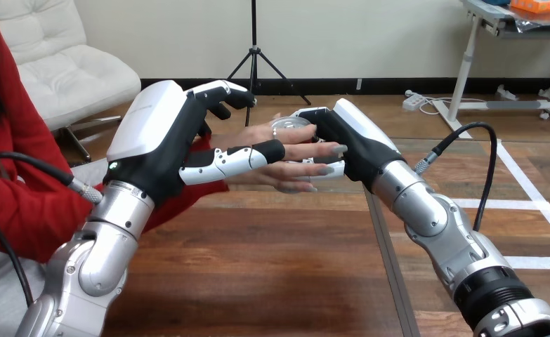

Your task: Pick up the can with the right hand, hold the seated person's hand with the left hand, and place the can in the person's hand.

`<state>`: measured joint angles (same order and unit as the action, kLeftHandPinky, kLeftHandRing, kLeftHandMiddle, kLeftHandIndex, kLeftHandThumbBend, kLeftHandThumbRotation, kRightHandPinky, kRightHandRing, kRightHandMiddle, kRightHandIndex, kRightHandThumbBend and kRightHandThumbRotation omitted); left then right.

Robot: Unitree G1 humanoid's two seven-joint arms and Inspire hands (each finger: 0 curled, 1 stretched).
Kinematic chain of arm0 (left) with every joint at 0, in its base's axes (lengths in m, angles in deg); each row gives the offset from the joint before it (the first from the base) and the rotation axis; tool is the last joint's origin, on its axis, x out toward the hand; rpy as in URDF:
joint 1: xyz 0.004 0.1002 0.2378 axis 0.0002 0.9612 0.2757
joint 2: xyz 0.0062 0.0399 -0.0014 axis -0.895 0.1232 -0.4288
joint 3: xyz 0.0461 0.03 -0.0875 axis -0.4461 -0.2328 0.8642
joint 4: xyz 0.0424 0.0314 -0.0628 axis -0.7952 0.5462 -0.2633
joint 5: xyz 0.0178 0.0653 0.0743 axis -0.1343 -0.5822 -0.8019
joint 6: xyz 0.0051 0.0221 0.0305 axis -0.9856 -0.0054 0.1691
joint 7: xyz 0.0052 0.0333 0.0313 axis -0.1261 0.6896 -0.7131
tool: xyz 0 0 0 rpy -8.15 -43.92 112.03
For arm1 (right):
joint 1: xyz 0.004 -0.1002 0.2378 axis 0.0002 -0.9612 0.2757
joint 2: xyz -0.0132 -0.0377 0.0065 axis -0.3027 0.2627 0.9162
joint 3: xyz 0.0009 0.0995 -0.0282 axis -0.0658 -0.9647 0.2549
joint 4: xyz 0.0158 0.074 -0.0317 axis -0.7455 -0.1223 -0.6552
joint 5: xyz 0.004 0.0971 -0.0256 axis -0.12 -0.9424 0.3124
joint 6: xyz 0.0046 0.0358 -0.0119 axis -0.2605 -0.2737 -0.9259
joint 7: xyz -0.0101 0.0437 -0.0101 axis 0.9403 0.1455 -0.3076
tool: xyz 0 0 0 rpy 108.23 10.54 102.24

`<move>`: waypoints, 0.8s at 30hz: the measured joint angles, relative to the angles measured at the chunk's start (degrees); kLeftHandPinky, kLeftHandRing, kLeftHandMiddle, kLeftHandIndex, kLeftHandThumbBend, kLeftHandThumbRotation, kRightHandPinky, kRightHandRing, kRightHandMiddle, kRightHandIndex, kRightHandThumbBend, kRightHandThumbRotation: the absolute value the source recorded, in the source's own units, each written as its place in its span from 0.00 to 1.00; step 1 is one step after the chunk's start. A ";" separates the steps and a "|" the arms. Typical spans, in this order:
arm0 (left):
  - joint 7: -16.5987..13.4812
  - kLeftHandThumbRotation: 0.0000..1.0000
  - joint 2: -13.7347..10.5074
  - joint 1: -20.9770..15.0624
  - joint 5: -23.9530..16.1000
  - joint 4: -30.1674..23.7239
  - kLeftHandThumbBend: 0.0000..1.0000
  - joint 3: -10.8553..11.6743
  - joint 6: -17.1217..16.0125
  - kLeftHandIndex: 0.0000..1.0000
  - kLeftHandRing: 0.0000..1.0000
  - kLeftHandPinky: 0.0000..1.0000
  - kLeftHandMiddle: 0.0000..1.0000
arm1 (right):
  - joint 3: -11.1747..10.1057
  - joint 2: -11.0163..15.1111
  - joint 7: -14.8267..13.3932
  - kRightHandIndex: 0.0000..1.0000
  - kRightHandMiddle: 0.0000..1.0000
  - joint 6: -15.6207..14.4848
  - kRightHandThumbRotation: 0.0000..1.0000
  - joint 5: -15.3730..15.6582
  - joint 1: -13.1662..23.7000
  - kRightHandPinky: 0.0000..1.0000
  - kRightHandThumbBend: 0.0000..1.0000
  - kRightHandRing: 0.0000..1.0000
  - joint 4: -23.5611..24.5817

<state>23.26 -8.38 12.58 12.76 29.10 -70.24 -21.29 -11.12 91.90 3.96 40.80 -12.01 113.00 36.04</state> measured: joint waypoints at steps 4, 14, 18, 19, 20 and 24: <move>-0.01 0.92 0.00 0.06 0.02 -0.03 1.00 0.03 -0.24 0.71 0.71 0.55 0.76 | 0.00 0.05 0.01 0.67 0.66 0.00 0.60 0.00 -0.03 0.52 0.94 0.61 0.00; -0.68 0.96 0.00 0.52 0.02 -0.03 1.00 0.04 -1.38 0.73 0.73 0.56 0.78 | 0.01 0.10 0.74 0.71 0.69 0.00 0.66 -0.01 -0.10 0.56 0.98 0.65 0.00; -1.26 0.98 0.01 0.57 0.03 -0.02 1.00 0.04 -1.86 0.75 0.74 0.57 0.79 | 0.16 0.12 1.55 0.73 0.71 0.00 0.70 0.02 -0.20 0.58 0.99 0.67 0.00; -1.42 0.98 0.01 0.57 0.04 -0.01 1.00 0.05 -1.99 0.75 0.75 0.58 0.79 | 0.20 0.12 1.75 0.74 0.72 0.00 0.72 0.02 -0.25 0.58 1.00 0.67 0.00; -1.59 0.99 0.01 0.57 0.09 0.00 1.00 0.06 -2.14 0.76 0.76 0.58 0.80 | 0.23 0.10 1.94 0.75 0.73 0.00 0.73 0.02 -0.33 0.58 1.00 0.68 0.00; -2.34 1.00 0.02 0.58 0.32 0.09 1.00 0.18 -2.96 0.78 0.78 0.61 0.81 | 0.23 0.08 2.84 0.78 0.75 -0.03 0.78 -0.15 -0.57 0.60 1.00 0.70 0.00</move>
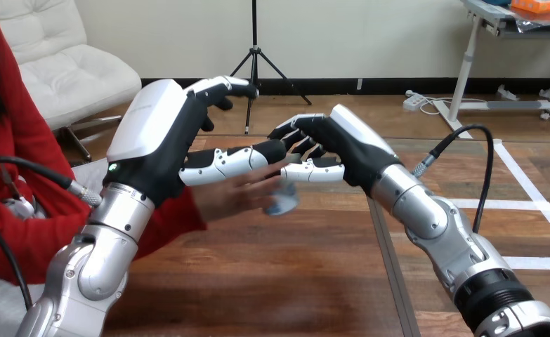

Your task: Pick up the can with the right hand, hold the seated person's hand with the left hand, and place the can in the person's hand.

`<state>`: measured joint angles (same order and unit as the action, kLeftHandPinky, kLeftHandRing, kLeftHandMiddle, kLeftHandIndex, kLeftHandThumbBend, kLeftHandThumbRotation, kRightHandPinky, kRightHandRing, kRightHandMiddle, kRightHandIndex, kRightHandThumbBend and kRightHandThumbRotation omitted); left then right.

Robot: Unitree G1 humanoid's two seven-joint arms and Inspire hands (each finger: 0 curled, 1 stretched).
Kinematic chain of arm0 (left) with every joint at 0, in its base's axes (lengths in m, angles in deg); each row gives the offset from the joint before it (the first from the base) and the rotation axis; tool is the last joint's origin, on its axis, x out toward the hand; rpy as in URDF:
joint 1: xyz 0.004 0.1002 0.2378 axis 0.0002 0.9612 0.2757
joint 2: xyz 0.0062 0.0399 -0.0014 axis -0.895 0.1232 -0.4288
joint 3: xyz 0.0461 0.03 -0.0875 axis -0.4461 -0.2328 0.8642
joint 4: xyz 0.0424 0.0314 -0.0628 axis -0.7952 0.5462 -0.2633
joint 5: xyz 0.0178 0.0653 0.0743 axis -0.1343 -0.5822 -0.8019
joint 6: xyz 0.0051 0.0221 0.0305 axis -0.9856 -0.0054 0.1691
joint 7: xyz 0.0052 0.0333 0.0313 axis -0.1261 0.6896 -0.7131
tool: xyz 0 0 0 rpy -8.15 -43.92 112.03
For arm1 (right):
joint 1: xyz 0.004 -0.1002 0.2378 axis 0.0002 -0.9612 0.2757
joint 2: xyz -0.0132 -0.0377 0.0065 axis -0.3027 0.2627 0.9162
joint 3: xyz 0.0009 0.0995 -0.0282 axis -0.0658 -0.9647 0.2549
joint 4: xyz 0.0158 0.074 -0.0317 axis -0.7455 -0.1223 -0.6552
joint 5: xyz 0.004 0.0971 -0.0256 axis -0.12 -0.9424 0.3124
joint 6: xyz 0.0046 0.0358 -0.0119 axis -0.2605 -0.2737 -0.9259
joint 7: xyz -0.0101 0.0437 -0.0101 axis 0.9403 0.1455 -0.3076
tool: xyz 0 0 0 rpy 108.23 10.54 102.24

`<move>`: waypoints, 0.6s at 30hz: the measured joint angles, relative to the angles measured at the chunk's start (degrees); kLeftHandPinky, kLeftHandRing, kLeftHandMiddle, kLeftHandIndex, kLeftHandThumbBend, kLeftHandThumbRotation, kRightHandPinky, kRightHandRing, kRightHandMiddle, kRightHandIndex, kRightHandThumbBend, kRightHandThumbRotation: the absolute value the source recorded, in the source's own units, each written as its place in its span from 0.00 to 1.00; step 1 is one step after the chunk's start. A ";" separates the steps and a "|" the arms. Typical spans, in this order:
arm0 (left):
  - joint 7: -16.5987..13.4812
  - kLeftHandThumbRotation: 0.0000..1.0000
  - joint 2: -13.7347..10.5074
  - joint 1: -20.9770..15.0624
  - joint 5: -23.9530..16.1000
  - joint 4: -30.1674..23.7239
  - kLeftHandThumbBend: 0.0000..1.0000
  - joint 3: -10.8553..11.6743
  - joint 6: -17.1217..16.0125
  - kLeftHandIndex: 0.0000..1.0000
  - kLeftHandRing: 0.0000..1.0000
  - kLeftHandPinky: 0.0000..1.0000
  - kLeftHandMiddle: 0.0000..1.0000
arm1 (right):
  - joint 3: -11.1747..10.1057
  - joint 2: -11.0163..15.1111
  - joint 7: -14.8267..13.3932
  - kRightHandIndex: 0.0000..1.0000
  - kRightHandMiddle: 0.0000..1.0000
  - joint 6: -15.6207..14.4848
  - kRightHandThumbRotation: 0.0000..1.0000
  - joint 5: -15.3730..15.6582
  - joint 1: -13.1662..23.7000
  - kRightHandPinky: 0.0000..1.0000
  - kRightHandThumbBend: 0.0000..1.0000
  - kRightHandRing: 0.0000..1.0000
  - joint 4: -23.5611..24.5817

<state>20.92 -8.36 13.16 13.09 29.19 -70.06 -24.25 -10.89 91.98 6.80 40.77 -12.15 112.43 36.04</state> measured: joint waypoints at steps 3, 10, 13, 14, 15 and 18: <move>-0.45 1.00 0.03 0.00 0.25 0.12 1.00 0.13 -0.65 0.79 0.78 0.62 0.81 | -0.01 0.04 0.53 0.79 0.77 -0.09 0.80 -0.32 -0.09 0.61 1.00 0.72 0.00; -1.34 1.00 0.58 0.02 1.95 0.59 1.00 0.39 -1.97 0.81 0.79 0.64 0.83 | -0.05 0.27 1.63 0.84 0.82 -0.21 0.85 -1.16 -0.16 0.63 1.00 0.76 0.00; -1.67 1.00 1.21 0.04 3.11 1.02 1.00 0.66 -2.96 0.82 0.79 0.64 0.83 | -0.05 0.45 2.04 0.86 0.84 -0.21 0.86 -1.26 -0.16 0.64 1.00 0.78 0.00; -1.73 1.00 1.43 0.06 3.66 1.21 1.00 0.75 -3.42 0.82 0.79 0.64 0.83 | -0.05 0.51 2.17 0.87 0.84 -0.21 0.87 -1.30 -0.16 0.65 1.00 0.78 0.00; -1.73 1.00 1.65 0.08 4.58 1.48 1.00 0.86 -4.00 0.83 0.79 0.64 0.84 | -0.06 0.57 2.37 0.87 0.85 -0.22 0.87 -1.41 -0.16 0.65 1.00 0.79 0.00; -1.75 1.00 2.33 0.18 7.22 2.35 1.00 1.13 -5.93 0.84 0.81 0.65 0.85 | -0.07 0.84 3.01 0.90 0.87 -0.22 0.89 -1.68 -0.16 0.66 1.00 0.80 0.00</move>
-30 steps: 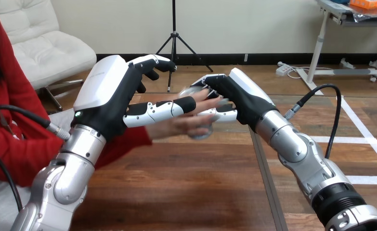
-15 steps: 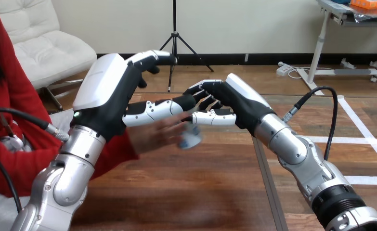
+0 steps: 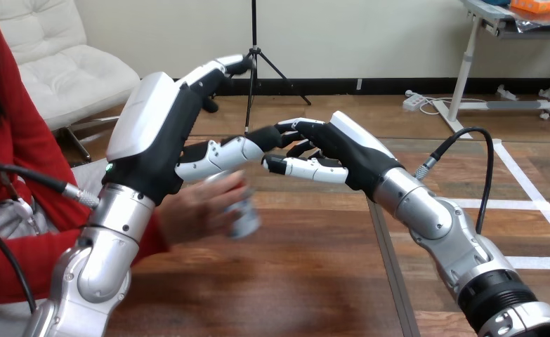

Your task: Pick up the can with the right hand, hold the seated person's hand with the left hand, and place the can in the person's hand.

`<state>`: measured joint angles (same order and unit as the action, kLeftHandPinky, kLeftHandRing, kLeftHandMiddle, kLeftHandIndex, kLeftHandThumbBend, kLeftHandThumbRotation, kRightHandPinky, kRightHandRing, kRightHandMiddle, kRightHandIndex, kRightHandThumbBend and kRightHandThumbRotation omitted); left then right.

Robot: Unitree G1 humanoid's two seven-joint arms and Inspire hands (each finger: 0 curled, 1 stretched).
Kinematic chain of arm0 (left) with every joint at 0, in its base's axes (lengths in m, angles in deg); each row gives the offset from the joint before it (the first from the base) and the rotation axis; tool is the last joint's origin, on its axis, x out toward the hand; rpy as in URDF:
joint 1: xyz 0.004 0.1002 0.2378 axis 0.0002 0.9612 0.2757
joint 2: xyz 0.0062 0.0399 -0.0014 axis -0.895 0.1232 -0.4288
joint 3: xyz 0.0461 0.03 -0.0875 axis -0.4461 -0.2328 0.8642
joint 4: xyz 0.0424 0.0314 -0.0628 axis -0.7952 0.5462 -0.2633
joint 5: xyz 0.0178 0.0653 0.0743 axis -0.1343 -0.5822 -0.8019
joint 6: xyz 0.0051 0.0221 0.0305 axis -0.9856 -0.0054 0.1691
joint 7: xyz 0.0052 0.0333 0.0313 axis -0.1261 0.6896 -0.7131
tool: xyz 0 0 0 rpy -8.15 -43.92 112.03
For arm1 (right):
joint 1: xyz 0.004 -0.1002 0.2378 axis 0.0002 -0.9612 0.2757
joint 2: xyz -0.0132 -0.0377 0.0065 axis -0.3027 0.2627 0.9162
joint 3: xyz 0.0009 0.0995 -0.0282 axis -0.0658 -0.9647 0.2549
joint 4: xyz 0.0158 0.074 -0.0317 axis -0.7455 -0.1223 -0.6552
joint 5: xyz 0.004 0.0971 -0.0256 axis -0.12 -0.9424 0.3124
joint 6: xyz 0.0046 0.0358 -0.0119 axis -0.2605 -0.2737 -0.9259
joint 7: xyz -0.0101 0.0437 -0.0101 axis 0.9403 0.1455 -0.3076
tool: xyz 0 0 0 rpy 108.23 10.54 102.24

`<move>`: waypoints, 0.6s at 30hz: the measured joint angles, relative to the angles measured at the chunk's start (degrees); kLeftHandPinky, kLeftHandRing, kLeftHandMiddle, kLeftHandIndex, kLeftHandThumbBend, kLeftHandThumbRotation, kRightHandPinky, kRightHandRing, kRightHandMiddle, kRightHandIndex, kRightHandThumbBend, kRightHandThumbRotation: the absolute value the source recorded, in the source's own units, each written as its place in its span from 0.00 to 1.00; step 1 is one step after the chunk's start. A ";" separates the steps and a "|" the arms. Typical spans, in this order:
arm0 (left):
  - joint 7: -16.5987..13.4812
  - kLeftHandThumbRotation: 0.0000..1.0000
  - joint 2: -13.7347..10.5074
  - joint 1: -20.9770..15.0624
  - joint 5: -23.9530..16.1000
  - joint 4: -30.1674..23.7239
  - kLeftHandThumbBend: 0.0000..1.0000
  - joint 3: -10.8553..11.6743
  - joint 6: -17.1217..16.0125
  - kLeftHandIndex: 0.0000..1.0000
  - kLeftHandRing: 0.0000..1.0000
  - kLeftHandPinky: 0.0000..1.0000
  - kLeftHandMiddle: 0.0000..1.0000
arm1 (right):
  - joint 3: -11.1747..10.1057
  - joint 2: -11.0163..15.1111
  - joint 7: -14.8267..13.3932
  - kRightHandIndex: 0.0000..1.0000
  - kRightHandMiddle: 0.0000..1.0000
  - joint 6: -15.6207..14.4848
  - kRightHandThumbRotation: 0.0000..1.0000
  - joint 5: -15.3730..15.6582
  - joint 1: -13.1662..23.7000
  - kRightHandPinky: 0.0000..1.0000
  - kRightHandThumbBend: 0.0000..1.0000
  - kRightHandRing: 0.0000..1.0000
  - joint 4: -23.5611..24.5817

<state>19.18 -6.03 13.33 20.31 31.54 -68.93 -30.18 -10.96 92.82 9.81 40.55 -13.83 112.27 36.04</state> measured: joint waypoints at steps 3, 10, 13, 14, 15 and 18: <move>0.31 1.00 0.73 0.15 3.17 0.76 1.00 0.23 -1.50 0.85 0.83 0.68 0.86 | 0.00 0.29 0.42 0.91 0.88 0.00 0.90 -0.35 -0.04 0.67 1.00 0.81 0.00; 1.07 1.00 2.85 0.98 9.06 2.45 1.00 0.89 -4.30 0.86 0.84 0.73 0.86 | -0.02 1.04 1.07 0.92 0.89 0.00 0.93 -1.15 -0.23 0.69 1.00 0.82 0.00; 1.05 1.00 3.57 1.39 10.10 3.41 1.00 1.26 -5.74 0.86 0.84 0.74 0.85 | -0.05 1.31 1.17 0.92 0.89 0.00 0.93 -1.49 -0.43 0.69 1.00 0.82 0.00; 1.04 1.00 3.77 1.55 10.52 3.73 1.00 1.37 -6.25 0.86 0.84 0.74 0.85 | -0.08 1.39 1.22 0.92 0.89 0.01 0.93 -1.63 -0.52 0.70 1.00 0.82 0.00; 1.04 1.00 3.96 1.73 10.84 4.14 1.00 1.49 -6.86 0.86 0.84 0.74 0.85 | -0.12 1.46 1.29 0.92 0.89 0.01 0.94 -1.74 -0.63 0.70 1.00 0.82 0.00; 1.22 1.00 4.33 2.23 12.01 5.22 1.00 1.77 -8.49 0.88 0.84 0.75 0.86 | -0.26 1.66 1.50 0.92 0.89 0.09 0.95 -1.92 -1.07 0.70 1.00 0.83 0.00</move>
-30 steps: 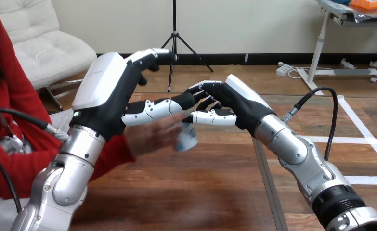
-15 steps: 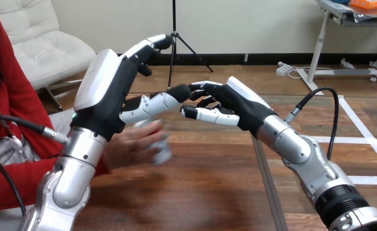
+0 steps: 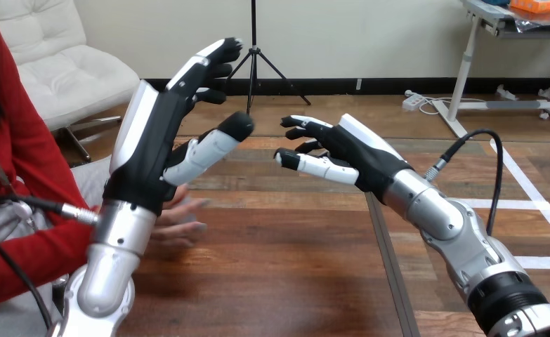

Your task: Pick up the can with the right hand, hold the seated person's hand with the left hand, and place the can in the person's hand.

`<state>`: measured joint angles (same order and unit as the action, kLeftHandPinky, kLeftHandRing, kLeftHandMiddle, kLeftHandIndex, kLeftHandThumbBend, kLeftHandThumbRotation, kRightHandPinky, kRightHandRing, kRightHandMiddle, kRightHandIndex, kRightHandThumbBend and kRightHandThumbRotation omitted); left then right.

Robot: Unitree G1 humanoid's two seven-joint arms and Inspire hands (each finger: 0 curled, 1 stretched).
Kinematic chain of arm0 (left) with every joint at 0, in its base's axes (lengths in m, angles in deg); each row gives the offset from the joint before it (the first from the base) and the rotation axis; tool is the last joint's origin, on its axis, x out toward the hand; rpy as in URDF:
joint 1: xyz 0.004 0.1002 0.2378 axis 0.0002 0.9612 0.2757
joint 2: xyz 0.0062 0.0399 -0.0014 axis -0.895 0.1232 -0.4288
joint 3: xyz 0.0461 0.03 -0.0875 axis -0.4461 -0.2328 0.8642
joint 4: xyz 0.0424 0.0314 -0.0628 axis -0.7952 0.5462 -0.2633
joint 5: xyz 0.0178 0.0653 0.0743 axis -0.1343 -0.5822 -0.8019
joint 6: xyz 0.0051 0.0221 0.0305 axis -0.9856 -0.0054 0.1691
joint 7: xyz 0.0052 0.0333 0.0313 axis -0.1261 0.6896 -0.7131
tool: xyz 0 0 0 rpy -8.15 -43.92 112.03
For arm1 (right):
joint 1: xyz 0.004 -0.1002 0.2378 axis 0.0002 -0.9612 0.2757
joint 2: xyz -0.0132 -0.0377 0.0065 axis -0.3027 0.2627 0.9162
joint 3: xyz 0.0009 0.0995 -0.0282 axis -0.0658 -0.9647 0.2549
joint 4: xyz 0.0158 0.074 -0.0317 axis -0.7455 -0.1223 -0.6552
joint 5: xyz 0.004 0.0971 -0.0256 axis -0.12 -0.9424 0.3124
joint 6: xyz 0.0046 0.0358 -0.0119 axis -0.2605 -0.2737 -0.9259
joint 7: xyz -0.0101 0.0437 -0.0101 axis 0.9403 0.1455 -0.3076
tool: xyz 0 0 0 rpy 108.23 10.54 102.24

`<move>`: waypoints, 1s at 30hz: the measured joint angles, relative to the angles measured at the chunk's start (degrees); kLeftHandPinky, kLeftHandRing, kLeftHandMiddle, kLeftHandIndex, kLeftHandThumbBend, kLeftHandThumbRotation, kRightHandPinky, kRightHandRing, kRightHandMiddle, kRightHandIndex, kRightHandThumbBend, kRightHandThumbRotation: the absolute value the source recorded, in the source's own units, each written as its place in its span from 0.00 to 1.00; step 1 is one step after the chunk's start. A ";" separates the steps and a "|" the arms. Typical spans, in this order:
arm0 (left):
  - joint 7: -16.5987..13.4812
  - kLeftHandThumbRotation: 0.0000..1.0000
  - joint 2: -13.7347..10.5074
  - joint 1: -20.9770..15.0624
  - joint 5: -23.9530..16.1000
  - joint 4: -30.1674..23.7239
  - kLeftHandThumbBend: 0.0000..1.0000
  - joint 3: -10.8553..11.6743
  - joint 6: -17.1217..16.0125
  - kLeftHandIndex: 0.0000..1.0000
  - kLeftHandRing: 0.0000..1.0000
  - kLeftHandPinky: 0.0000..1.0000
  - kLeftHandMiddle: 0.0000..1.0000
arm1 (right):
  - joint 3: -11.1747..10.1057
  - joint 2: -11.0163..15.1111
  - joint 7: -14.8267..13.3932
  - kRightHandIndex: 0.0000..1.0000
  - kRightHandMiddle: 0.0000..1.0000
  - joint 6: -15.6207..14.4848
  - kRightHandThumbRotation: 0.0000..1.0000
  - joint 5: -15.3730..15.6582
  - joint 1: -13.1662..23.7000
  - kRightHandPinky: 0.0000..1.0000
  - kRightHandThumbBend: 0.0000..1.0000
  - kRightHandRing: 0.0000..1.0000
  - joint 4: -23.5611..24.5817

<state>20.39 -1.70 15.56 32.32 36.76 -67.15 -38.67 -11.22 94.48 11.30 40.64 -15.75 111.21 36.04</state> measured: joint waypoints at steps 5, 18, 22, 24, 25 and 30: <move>1.45 1.00 0.35 1.22 3.21 0.76 1.00 0.54 -1.59 0.88 0.86 0.79 0.87 | -0.12 0.32 0.34 0.92 0.89 0.41 0.96 -0.49 -1.08 0.72 1.00 0.83 0.00; 4.16 1.00 1.65 5.36 7.99 0.82 0.99 2.43 -2.28 0.84 0.86 0.79 0.86 | -2.13 1.27 0.58 0.89 0.87 3.26 1.00 -4.49 -6.80 0.75 1.00 0.84 1.59; 5.28 1.00 1.80 6.54 9.24 0.82 0.95 2.87 -2.51 0.83 0.85 0.77 0.85 | -3.16 1.57 0.78 0.89 0.87 5.00 1.00 -6.26 -9.03 0.76 1.00 0.85 2.66; 5.97 1.00 1.86 7.02 10.01 0.82 0.94 2.98 -2.51 0.83 0.85 0.77 0.84 | -3.98 1.57 1.27 0.89 0.87 5.65 1.00 -7.79 -10.31 0.76 1.00 0.86 3.46; 6.25 1.00 1.92 7.30 10.24 0.82 0.92 3.05 -2.50 0.82 0.85 0.76 0.84 | -4.34 1.56 1.51 0.89 0.88 5.91 1.00 -8.59 -11.03 0.77 1.00 0.87 3.97; 7.26 1.00 2.12 8.70 10.78 0.82 0.89 3.15 -2.55 0.80 0.83 0.74 0.82 | -6.36 1.09 3.25 0.89 0.89 6.70 1.00 -14.09 -14.62 0.80 1.00 0.89 6.99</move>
<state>27.65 0.42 24.26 43.10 37.58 -64.00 -41.23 -17.58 95.57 14.55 47.34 -29.84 96.59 43.02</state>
